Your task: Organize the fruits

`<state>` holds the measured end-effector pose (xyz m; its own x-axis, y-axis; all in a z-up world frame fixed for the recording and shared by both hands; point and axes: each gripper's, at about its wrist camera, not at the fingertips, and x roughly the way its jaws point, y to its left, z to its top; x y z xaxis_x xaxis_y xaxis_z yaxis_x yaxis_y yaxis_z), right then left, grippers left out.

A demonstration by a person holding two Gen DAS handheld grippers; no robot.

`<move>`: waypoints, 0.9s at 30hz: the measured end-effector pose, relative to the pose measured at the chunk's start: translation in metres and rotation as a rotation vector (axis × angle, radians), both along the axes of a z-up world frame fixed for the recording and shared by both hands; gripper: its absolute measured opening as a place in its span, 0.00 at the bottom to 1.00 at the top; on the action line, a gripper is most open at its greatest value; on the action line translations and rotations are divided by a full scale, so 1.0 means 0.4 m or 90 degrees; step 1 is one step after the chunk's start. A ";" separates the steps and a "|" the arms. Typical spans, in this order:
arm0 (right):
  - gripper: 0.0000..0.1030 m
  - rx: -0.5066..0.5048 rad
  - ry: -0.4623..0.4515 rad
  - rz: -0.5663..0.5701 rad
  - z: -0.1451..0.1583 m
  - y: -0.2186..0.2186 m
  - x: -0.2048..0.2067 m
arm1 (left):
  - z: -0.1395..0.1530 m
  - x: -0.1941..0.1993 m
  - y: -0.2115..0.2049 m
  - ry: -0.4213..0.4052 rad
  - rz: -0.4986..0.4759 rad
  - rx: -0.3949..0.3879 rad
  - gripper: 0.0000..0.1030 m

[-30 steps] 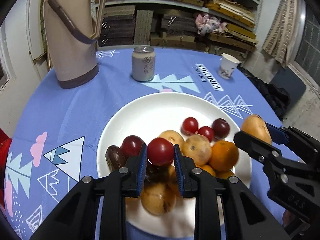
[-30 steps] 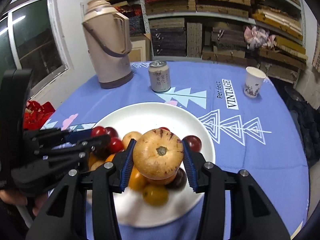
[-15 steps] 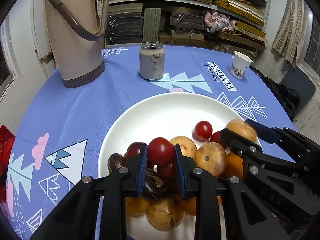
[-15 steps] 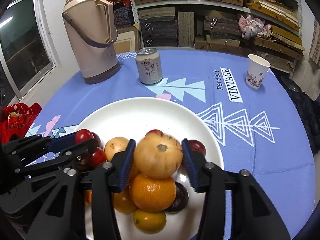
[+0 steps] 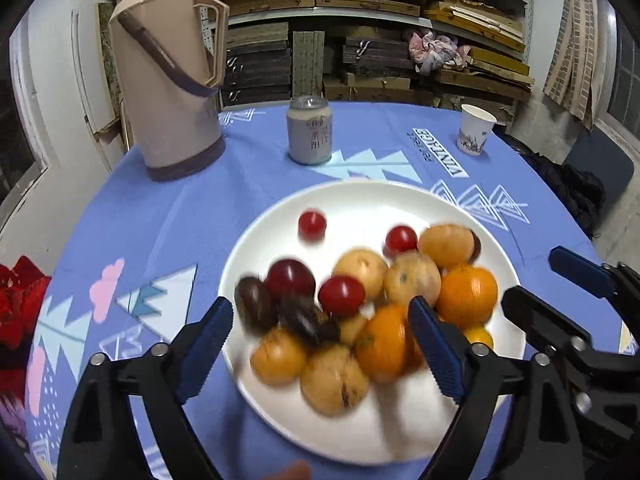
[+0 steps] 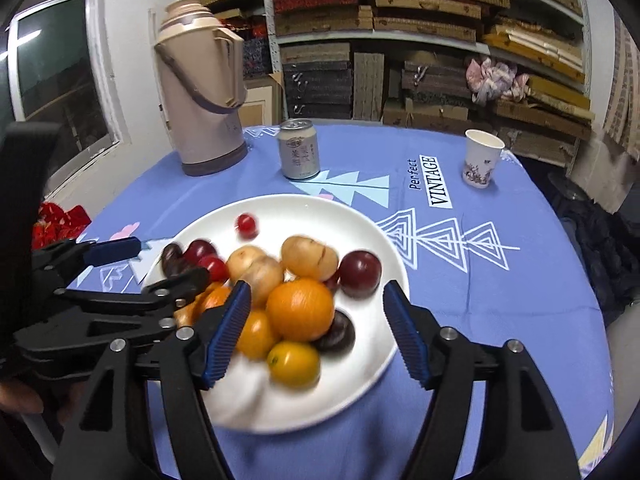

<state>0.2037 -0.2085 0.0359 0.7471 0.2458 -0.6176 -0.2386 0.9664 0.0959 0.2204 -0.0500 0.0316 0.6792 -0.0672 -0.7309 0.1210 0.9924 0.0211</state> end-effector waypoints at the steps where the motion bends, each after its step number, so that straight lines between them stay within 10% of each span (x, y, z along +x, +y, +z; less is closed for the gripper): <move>1: 0.66 -0.003 -0.005 0.001 0.000 0.003 -0.019 | -0.006 -0.012 -0.001 0.006 0.000 -0.002 0.89; 27: 0.95 0.007 0.003 -0.057 -0.068 -0.006 -0.330 | -0.045 -0.331 0.080 0.014 0.007 -0.029 0.96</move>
<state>0.0716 -0.2109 0.0088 0.7631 0.1857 -0.6190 -0.1514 0.9825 0.1080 0.0881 -0.0179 0.0135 0.6642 -0.0933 -0.7417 0.1092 0.9936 -0.0271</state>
